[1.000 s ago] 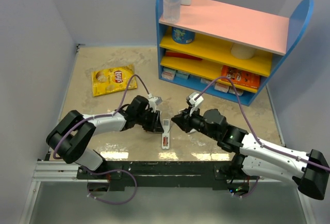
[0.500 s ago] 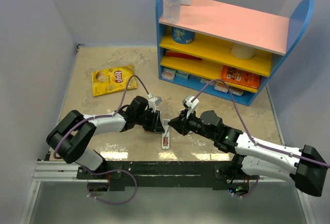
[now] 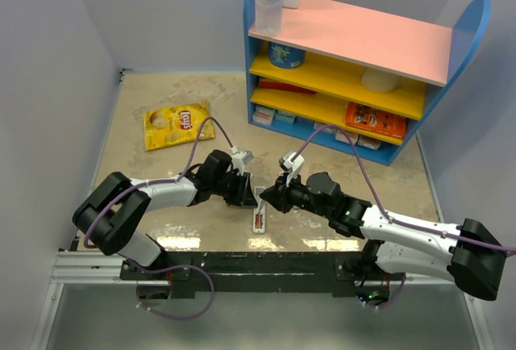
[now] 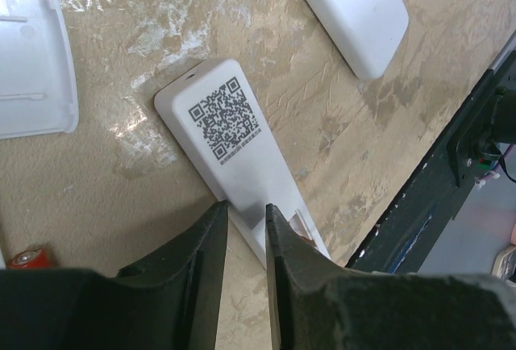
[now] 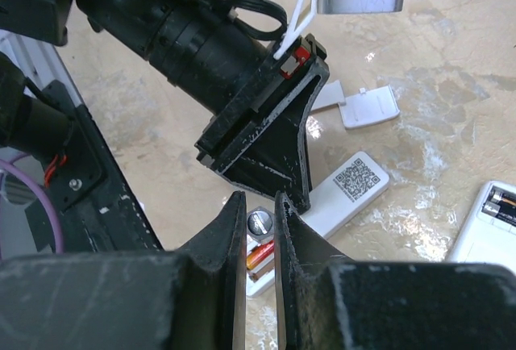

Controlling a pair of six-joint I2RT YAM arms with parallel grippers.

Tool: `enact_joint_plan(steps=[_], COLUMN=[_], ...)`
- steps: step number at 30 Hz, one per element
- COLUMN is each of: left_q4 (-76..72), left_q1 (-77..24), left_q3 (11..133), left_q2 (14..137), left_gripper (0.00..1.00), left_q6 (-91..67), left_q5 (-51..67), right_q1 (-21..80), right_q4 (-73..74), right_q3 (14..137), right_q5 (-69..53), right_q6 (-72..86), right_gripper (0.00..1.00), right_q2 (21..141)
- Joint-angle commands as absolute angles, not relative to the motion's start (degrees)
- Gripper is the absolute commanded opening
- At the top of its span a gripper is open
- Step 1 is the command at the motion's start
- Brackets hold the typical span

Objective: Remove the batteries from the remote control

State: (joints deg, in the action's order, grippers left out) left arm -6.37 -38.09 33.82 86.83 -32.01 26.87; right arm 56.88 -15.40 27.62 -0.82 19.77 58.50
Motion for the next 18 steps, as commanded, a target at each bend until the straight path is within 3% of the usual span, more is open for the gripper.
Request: enact_joint_plan(steps=[1, 9, 18], left_q4=[-8.8, -9.0, -8.7], left_q1=[-38.5, -38.5, -38.6], left_q3=[32.9, 32.8, 32.9], left_q2=[87.4, 87.5, 88.0], left_gripper=[0.30, 0.30, 0.29], left_q6=[-32.4, -32.8, -33.0], left_q5=[27.5, 27.4, 27.0], right_q1=[57.0, 59.6, 67.1], right_q4=[-18.2, -16.6, -9.2], right_q3=[27.1, 27.7, 31.5], right_q5=[-1.6, -1.9, 9.0], right_q6=[17.1, 11.0, 8.0], right_gripper=[0.00, 0.00, 0.00], right_q2=[59.6, 63.3, 67.9])
